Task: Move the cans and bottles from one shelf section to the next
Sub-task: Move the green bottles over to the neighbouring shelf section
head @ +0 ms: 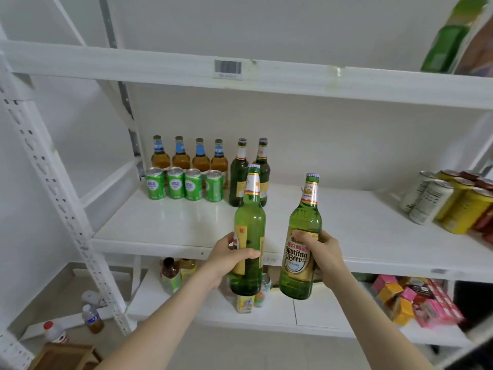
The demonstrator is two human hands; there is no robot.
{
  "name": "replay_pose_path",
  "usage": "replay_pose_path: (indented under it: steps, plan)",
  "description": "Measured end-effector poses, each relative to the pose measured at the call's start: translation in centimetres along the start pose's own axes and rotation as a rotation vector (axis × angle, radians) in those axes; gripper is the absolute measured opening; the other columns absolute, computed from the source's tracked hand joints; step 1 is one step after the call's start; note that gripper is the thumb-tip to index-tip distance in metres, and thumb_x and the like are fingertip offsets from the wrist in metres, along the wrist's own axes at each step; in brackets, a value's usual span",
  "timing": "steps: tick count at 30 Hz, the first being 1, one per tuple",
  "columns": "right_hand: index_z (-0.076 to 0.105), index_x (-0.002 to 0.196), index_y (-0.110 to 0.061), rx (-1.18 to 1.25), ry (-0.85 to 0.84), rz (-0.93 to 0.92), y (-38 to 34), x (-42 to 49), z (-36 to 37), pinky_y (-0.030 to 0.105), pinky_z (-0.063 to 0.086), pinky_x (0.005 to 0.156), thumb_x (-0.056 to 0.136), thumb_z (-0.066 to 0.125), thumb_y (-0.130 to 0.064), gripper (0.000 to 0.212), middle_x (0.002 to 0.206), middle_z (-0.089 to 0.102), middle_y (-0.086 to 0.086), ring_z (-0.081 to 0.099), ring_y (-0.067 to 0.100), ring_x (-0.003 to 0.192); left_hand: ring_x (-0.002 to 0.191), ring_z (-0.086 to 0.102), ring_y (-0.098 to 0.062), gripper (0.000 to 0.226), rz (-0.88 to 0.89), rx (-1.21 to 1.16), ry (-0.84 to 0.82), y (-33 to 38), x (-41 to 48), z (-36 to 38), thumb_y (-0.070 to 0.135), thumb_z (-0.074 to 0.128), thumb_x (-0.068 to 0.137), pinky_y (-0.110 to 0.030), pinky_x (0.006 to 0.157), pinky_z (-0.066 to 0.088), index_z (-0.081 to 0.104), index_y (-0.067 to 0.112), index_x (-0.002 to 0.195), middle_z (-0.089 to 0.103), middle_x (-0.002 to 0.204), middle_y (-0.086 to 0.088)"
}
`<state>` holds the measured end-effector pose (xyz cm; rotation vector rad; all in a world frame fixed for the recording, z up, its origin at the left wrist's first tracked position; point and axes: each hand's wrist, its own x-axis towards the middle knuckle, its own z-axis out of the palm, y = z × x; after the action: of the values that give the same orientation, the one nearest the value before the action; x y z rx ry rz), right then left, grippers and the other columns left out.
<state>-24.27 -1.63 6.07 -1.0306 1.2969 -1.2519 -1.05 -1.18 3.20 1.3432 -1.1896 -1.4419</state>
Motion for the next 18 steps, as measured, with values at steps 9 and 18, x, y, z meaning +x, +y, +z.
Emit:
replay_pose_path:
  steps: [9, 18]
  plan:
    - [0.070, 0.097, -0.018, 0.021, 0.089, -0.004, -0.8, 5.8, -9.9, 0.029, 0.057, 0.056, 0.078, 0.081, -0.021, 0.022, 0.083, 0.078, 0.002, 0.076, 0.020, 0.072, 0.100, 0.070, -0.019, 0.071, -0.004, 0.048, -0.091, 2.5, 7.4, 9.4, 0.046, 0.088, 0.047, -0.039, 0.082, 0.059, 0.064, 0.031, 0.112, 0.075, 0.105, 0.003]
    - [0.071, 0.100, -0.015, 0.045, 0.108, -0.021, -1.8, 13.0, -20.0, 0.028, 0.057, 0.054, 0.076, 0.081, -0.018, 0.025, 0.084, 0.078, 0.004, 0.076, 0.022, 0.073, 0.104, 0.068, -0.022, 0.051, 0.017, 0.083, -0.148, 4.6, 15.4, 20.6, 0.029, 0.086, 0.069, -0.040, 0.085, 0.056, 0.062, 0.030, 0.114, 0.072, 0.110, -0.001]
